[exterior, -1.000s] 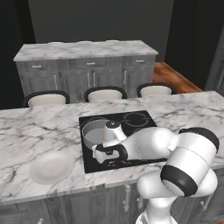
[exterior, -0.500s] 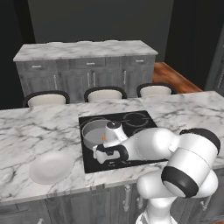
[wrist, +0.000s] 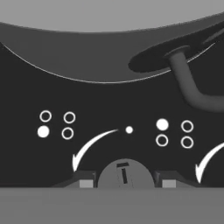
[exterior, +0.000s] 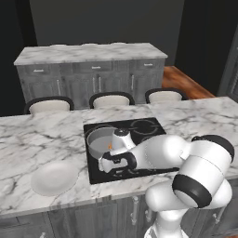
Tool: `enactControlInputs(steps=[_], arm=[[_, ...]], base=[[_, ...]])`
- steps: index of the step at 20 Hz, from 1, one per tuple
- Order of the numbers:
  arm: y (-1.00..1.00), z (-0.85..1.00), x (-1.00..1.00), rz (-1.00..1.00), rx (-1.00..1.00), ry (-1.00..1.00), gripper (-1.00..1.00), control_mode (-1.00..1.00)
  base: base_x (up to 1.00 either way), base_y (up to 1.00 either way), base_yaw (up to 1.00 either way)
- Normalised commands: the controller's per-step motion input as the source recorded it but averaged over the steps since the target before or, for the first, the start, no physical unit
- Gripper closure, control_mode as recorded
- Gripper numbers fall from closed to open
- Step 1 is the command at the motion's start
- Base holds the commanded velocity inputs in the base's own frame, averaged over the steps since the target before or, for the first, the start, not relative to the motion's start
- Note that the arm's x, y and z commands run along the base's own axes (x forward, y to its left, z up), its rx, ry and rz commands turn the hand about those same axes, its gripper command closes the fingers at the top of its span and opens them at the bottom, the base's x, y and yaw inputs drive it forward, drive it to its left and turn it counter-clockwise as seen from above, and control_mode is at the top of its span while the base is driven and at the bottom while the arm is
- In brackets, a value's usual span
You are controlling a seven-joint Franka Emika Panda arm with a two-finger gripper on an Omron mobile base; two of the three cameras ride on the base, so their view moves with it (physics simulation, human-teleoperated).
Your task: Retrieve the frozen meat and place it in the pot on a burner. Then turn the burner on.
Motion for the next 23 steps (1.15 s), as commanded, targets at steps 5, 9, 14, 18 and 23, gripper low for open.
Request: enactControlInputs(steps=[5, 9, 14, 18, 23], arm=[[0.0, -0.09, -0.07, 0.19, 0.0, 0.0, 1.0, -1.0], [0.0, -0.13, -0.06, 0.18, 0.0, 0.0, 1.0, -1.0], [0.0, -0.13, -0.09, 0.19, 0.0, 0.0, 1.0, -1.0], [0.0, -0.14, -0.07, 0.2, 0.0, 0.0, 1.0, -1.0], [0.0, -0.15, -0.07, 0.19, 0.0, 0.0, 1.0, -1.0]], base=[[0.0, 0.0, 0.0], [0.0, 0.0, 0.0], [0.0, 0.0, 0.0], [0.0, 0.0, 0.0], [0.0, 0.0, 0.0]])
